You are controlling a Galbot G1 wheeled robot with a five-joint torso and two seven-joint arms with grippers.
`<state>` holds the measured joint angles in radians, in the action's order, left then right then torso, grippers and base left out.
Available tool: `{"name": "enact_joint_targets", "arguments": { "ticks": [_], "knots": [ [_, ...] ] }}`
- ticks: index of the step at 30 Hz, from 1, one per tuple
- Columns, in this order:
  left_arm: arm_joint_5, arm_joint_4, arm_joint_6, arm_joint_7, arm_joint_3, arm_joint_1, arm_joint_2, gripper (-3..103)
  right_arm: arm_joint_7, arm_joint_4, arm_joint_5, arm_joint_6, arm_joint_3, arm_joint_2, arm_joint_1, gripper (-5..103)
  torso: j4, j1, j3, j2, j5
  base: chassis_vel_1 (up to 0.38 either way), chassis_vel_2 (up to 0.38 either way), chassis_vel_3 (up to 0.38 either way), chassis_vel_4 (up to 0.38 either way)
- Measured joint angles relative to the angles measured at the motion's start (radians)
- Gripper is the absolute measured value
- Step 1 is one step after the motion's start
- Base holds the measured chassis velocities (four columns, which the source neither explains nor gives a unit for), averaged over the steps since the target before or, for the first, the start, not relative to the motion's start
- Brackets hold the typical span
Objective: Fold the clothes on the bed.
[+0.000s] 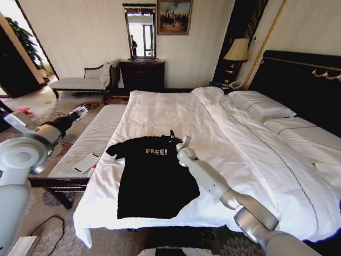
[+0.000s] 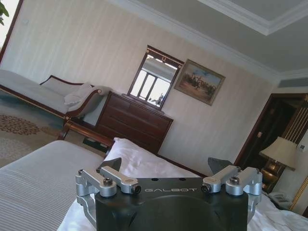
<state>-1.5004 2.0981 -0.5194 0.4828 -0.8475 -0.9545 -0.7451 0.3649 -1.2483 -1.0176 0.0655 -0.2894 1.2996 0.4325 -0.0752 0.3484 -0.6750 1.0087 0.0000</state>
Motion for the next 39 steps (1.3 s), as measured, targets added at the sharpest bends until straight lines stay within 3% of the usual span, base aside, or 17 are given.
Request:
{"name": "enact_joint_targets", "arguments": {
  "ticks": [13,14,16,23,25,27,32,34,37,39],
  "knots": [
    [0.017,-0.013,0.0,0.002,0.015,0.001,-0.012,100,-0.011,-0.047,0.112,-0.077,-0.164,0.04,0.077,0,-0.0001,0.0,0.0,0.0,-0.0001,0.0,0.0,0.0,0.0],
    [0.018,-0.013,0.0,0.002,0.015,0.001,-0.013,100,-0.019,-0.048,0.118,-0.084,-0.168,0.044,0.08,5,0.0,0.0,0.0,0.0,0.0,0.0,0.0,0.0,0.0],
    [0.018,-0.013,-0.001,0.002,0.015,-0.001,-0.013,100,-0.024,-0.051,0.118,-0.087,-0.168,0.045,0.081,5,0.0001,0.0,0.0,0.0,-0.0001,0.0,0.0,0.0,0.0],
    [0.021,-0.01,-0.003,0.002,0.009,-0.012,-0.012,100,-0.045,-0.079,0.062,-0.099,-0.121,0.03,0.068,37,0.0,0.0,0.0,0.0,0.0,0.0,0.0,0.0,0.0],
    [0.023,-0.011,-0.004,0.002,0.009,-0.012,-0.012,100,-0.047,-0.083,0.051,-0.099,-0.112,0.025,0.065,37,-0.0001,0.0,0.0,0.0,0.0,0.0,0.0,0.0,0.0],
    [0.026,-0.011,-0.004,0.002,0.011,-0.011,-0.014,100,-0.046,-0.082,0.03,-0.088,-0.096,0.019,0.058,48,-0.0001,0.0,0.0,0.0,0.0,0.0,0.0,0.0,0.0],
    [0.035,-0.011,-0.005,0.004,0.021,-0.007,-0.021,100,0.055,-0.042,-0.047,0.029,-0.055,0.018,0.044,71,-0.0002,0.0,0.0,0.0,0.0,0.0,0.0,0.0,0.0],
    [0.035,-0.01,-0.005,0.004,0.022,-0.007,-0.021,100,0.069,-0.035,-0.056,0.046,-0.051,0.02,0.044,71,-0.0002,0.0,0.0,0.0,0.0001,0.0,0.0,0.0,0.0],
    [0.036,-0.01,-0.006,0.005,0.02,-0.01,-0.013,100,0.116,-0.013,-0.103,0.085,-0.035,0.033,0.041,86,-0.0001,0.0,0.0,0.0,0.0001,0.0,0.0,0.0,0.0],
    [0.036,-0.01,-0.006,0.005,0.019,-0.011,-0.011,100,0.116,-0.006,-0.103,0.086,-0.033,0.036,0.039,91,0.0001,0.0,0.0,0.0,0.0001,0.0,0.0,0.0,0.0]
  ]
}}
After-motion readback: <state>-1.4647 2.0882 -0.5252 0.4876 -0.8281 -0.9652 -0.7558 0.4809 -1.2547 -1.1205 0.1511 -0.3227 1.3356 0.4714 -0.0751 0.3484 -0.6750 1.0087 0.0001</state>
